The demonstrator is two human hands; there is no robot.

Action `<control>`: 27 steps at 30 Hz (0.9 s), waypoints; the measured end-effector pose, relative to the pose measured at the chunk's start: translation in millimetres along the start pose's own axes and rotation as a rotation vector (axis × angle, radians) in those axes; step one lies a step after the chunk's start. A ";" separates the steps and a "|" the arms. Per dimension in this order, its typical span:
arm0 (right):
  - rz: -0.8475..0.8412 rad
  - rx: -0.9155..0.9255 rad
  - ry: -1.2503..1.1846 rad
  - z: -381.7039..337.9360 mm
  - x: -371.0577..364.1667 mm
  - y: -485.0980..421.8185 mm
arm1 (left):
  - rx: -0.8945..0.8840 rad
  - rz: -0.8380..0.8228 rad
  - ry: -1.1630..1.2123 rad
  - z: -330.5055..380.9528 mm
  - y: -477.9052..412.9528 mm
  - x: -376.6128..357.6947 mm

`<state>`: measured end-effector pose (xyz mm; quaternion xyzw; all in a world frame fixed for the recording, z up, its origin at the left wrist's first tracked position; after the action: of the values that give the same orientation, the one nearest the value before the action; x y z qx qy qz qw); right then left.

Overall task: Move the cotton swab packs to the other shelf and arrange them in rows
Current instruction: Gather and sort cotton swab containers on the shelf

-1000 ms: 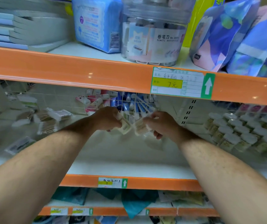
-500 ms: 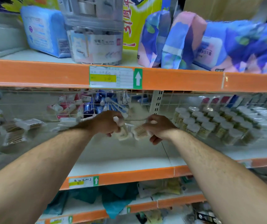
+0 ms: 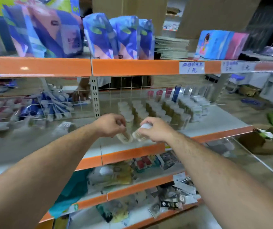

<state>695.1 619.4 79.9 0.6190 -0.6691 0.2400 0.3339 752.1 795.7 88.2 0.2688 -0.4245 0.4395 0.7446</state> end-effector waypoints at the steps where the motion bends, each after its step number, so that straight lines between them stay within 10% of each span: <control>1: 0.015 0.002 0.008 10.2 8.5 2.3 | -0.014 0.001 -0.043 12.0 -4.6 -6.7; 27: -0.061 -0.017 0.287 58.4 8.2 -129.7 | 0.030 -0.083 -0.249 -3.7 -102.9 -66.6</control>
<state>814.5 555.6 35.4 0.5955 -0.5975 0.3102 0.4384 827.5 721.9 25.8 0.3495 -0.4956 0.3778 0.6997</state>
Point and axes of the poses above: each hand's wrist, its own y-axis away from the middle knuckle, its own x-axis out of the back of the hand, z = x × y, the point moved 7 cm from there along -y, towards the middle knuckle, and after that the axes turned 2 degrees about -y, right-handed, at the moved point
